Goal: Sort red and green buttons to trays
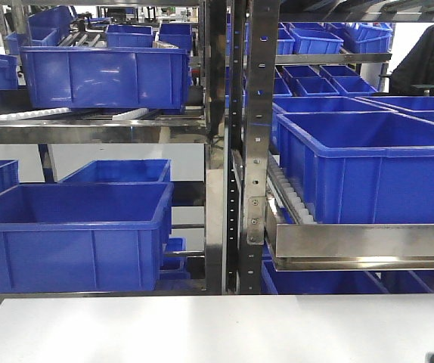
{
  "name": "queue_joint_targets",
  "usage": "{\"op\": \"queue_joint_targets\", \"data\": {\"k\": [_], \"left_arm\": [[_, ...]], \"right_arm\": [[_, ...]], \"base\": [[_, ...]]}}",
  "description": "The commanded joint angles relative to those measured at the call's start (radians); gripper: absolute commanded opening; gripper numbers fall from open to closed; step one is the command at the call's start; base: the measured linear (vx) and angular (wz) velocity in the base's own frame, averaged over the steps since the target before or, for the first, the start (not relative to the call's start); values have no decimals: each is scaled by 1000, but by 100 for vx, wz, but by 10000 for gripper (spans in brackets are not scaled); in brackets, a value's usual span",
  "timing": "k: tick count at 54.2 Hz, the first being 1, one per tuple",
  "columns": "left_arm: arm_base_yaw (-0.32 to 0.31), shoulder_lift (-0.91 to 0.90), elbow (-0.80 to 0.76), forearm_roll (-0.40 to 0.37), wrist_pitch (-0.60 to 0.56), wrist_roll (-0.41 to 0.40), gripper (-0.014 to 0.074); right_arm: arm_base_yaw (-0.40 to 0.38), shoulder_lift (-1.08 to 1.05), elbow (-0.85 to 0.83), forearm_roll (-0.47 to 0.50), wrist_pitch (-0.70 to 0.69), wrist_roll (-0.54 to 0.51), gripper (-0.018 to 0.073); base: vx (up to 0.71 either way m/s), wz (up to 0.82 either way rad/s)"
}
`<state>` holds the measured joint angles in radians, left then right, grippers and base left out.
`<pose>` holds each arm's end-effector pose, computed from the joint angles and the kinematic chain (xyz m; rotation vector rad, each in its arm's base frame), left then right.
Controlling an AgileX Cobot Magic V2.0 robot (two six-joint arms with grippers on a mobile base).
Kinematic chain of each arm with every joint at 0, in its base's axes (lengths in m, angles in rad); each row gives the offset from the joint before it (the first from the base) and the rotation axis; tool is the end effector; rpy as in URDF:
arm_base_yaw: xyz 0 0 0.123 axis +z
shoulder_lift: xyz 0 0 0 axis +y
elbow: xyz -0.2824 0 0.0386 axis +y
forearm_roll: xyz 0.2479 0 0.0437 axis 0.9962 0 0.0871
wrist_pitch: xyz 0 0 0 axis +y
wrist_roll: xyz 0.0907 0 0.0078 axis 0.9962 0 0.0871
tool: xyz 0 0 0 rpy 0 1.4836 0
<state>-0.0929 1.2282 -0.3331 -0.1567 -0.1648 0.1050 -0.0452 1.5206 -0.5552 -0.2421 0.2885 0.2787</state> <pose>0.2026 -0.0166 0.1810 0.0338 2.2158 -0.0504 0.2371 -0.0170 0.1447 0.1441 2.7243 -0.0929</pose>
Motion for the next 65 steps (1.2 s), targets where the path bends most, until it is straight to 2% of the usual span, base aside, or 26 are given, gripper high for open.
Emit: {"op": "queue_joint_targets", "data": {"k": [1,12,20,27,31,38,45,60,65], "left_arm": [[-1,-34,-24,-7,-98,-9,-3],[-4,-87,-102,-6,-67,-8,-3],[-4,-119,-211,-6,19,-8,-3],[-5,-155,-304,-6,105,-7,-3],[-13,-187,-337,-6,114,-7,-3],[-34,-272,-357,-7,107,-10,-3],[-45,-369,-357,-7,147,-9,-3],[-47,-528,-357,-7,303,29,-3],[-47,-547,-357,-7,319,28,-3]], "right_arm": [[-5,-102,-20,18,-71,-7,-13],[9,-257,-20,17,-68,-28,-10],[99,-378,-20,17,-76,-59,-9],[187,-478,-32,25,-75,-31,-9],[212,-520,-59,25,-65,6,-9],[222,-585,-153,24,-18,29,-9],[222,-635,-235,17,43,25,-9],[222,-751,-239,17,57,-6,-9],[222,-758,-239,8,52,-6,-9]], "base": [[0,0],[0,0],[0,0],[0,0],[0,0],[0,0],[0,0],[0,0],[0,0]]}}
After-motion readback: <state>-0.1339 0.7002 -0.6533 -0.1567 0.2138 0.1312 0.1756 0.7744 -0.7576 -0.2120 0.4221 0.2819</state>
